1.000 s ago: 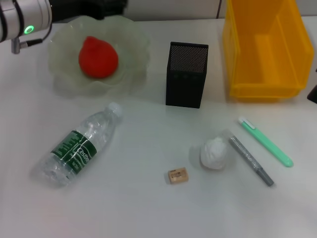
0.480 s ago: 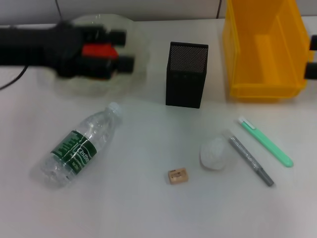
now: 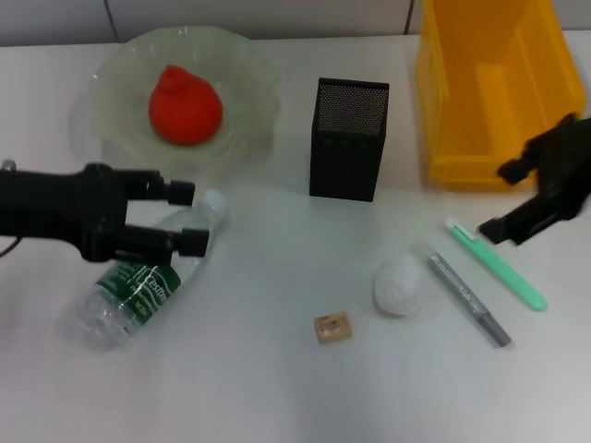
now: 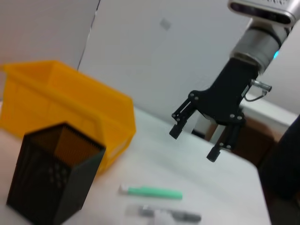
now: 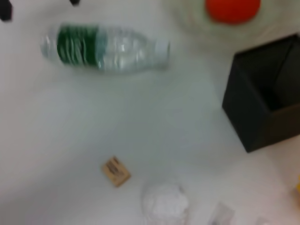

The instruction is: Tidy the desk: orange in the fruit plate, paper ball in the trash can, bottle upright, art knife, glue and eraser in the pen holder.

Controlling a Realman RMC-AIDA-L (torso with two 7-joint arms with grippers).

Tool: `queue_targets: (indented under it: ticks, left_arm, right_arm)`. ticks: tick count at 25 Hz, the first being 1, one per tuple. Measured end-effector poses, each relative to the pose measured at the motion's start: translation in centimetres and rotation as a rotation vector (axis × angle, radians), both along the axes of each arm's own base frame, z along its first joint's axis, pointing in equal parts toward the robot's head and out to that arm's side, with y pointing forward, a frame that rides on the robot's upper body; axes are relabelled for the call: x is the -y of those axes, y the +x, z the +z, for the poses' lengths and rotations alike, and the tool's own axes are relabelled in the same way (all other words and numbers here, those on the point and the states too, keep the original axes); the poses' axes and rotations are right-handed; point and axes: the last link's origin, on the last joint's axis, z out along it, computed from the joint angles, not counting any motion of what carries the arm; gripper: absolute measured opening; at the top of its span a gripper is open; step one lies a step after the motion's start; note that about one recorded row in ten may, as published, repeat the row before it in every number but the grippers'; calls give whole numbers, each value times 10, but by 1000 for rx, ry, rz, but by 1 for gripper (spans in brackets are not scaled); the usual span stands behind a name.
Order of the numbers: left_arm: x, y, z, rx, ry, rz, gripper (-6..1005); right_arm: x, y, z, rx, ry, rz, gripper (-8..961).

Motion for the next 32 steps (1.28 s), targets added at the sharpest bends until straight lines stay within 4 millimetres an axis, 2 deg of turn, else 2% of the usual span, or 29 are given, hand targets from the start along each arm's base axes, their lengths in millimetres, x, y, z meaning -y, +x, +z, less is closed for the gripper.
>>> queue_targets:
  ticks: [2,3,4,7,8,9,10,12,13,14,15,18,27,29,31,32]
  left_arm:
    - [1,-6,-4,-22,3,15,827]
    - [1,-8,-5,-25,4,24,826]
    - [1,-8,-5,-25,4,24,825]
    - [3,-11,-6,-25,3,35,821]
    - [3,-11,-5,-25,3,36,820]
    - [3,-11,-5,-25,3,36,819]
    - [3,-11,-5,-25,3,36,818]
    - [3,-12,-5,-24,1,40,816]
    - [3,-12,-6,-23,0,41,814]
    - [3,-12,-6,-22,-1,42,813]
    - [3,-12,-7,-20,-3,43,812]
    - [3,-12,-8,-18,-4,43,809]
    - [3,-16,-3,-7,19,62,798]
    - [4,-16,-2,-1,23,66,796]
    - [4,-17,0,4,24,69,794]
    - [4,-17,0,7,25,72,792]
  right_arm:
    - [-7,-1,-24,60,-30,14,839]
    - [-11,-2,-45,86,-46,42,839]
    - [-11,-2,-45,86,-46,42,839]
    - [-13,-1,-70,91,-77,72,840]
    - [-12,-1,-84,105,-114,84,840]
    - [-12,-1,-84,105,-114,84,840]
    - [-12,0,-94,109,-138,87,840]
    - [-12,0,-99,107,-147,88,819]
    - [-12,3,-109,115,-164,88,809]
    - [-12,3,-109,115,-164,88,798]
    - [-12,5,-120,135,-181,96,788]
    - [-11,10,-131,160,-193,104,756]
    - [-11,12,-132,159,-183,114,620]
    - [-10,10,-129,156,-186,117,586]
    - [-10,3,-109,123,-152,122,551]
    - [-10,3,-109,123,-152,122,533]
